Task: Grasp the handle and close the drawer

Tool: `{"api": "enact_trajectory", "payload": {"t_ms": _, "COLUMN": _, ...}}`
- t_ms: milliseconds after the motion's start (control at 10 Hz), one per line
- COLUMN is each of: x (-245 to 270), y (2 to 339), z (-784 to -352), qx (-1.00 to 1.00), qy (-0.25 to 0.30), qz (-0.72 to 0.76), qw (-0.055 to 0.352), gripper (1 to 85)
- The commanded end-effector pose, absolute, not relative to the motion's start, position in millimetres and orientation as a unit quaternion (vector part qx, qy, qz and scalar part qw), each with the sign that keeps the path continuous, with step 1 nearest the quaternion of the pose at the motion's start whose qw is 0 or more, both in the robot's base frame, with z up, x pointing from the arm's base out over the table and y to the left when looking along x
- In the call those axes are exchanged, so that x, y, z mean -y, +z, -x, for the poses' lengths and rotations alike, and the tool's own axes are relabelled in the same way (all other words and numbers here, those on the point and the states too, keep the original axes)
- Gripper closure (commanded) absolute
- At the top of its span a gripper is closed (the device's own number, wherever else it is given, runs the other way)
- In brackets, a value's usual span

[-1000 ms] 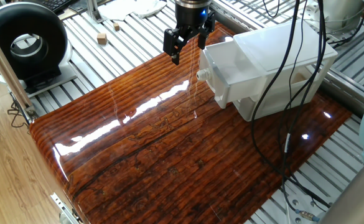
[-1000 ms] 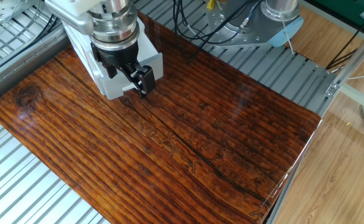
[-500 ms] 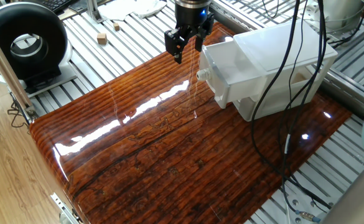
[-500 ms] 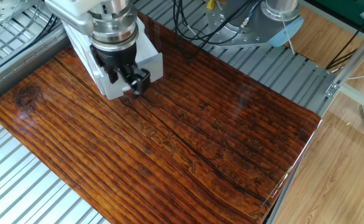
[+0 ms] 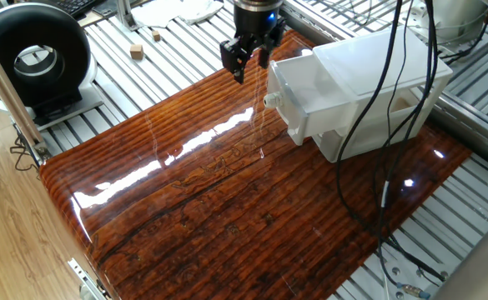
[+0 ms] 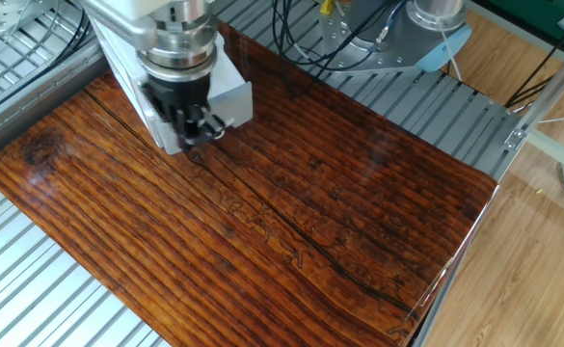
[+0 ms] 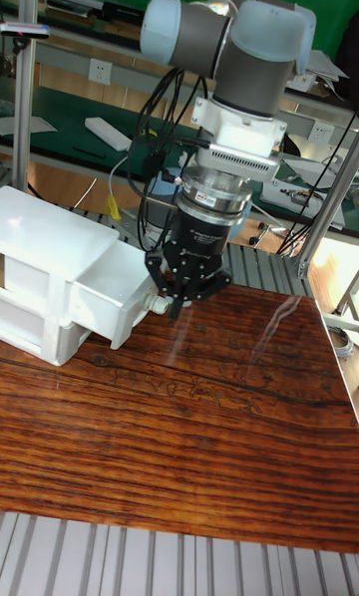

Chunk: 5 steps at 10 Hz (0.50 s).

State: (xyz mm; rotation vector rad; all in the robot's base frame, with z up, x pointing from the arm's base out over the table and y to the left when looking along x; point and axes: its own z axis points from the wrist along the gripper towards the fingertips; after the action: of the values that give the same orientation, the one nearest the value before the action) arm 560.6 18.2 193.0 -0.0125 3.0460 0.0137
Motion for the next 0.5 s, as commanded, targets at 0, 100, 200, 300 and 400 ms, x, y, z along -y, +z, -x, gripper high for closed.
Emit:
{"api": "enact_trajectory", "payload": {"t_ms": 0, "x": -30, "y": 193, "z": -533, "qx": -0.996, "qy": 0.003, "qz": 0.090, "qw": 0.000, "gripper": 84.7}}
{"api": "enact_trajectory", "payload": {"t_ms": 100, "x": -25, "y": 194, "z": -532, "qx": -0.984, "qy": -0.021, "qz": 0.176, "qw": -0.001, "gripper": 84.7}}
{"api": "enact_trajectory", "payload": {"t_ms": 200, "x": -19, "y": 197, "z": -534, "qx": -0.969, "qy": -0.050, "qz": 0.242, "qw": 0.002, "gripper": 84.3}}
{"api": "enact_trajectory", "payload": {"t_ms": 300, "x": -21, "y": 197, "z": -534, "qx": -0.950, "qy": -0.063, "qz": 0.307, "qw": 0.001, "gripper": 77.0}}
{"api": "enact_trajectory", "payload": {"t_ms": 400, "x": -17, "y": 197, "z": -531, "qx": -0.933, "qy": -0.082, "qz": 0.349, "qw": -0.009, "gripper": 73.7}}
